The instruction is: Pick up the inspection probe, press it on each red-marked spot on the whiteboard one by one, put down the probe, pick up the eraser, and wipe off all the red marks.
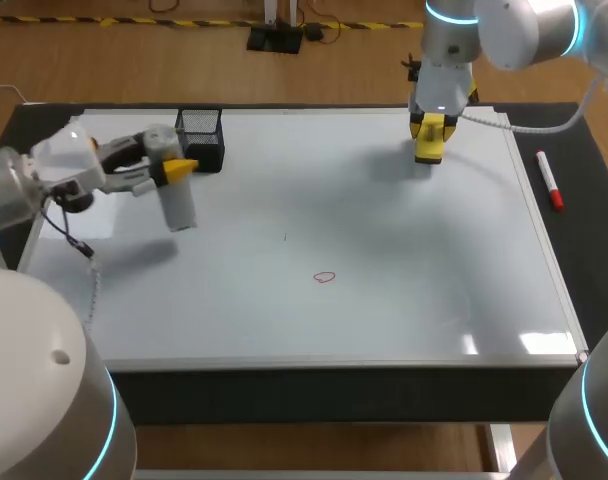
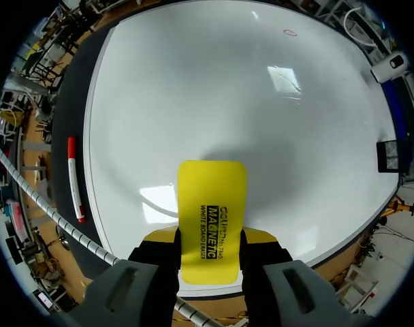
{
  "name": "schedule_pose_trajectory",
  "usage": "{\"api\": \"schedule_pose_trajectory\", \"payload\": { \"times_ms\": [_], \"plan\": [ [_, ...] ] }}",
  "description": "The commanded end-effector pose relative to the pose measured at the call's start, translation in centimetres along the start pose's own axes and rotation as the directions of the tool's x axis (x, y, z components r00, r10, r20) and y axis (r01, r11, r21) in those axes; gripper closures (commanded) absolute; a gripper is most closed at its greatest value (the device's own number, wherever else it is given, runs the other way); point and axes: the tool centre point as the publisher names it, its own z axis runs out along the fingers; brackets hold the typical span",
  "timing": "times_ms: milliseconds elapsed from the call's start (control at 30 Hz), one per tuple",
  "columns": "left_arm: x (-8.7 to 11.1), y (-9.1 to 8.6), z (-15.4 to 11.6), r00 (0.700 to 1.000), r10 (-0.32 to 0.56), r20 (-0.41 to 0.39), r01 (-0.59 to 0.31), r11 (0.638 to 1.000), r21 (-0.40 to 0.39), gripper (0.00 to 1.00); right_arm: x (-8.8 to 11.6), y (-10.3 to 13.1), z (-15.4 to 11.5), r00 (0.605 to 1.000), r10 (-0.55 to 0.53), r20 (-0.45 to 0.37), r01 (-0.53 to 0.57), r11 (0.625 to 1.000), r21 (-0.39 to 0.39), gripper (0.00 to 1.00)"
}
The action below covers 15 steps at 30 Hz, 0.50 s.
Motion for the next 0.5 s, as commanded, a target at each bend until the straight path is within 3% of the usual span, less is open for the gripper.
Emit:
{"api": "schedule_pose_trajectory", "payload": {
  "times_ms": [33,300,500],
  "plan": [
    [2.2,0.4,2.2,1.0,-0.016,-0.026,0.016,1.0,0.006,1.0,0.0,-0.1,-0.1,1.0,-0.002,-0.003,0.002,1.0,-0.001,1.0],
    [7.6,0.7,7.2,0.986,-0.046,-0.161,0.048,0.999,0.009,1.0,0.0,-0.1,-0.1,1.0,-0.002,-0.003,0.002,1.0,-0.001,1.0],
    [10.4,0.6,9.9,0.971,-0.04,-0.237,0.038,0.999,-0.013,1.0,0.0,-0.1,-0.1,1.0,-0.002,-0.003,0.002,1.0,-0.001,1.0]
  ]
}}
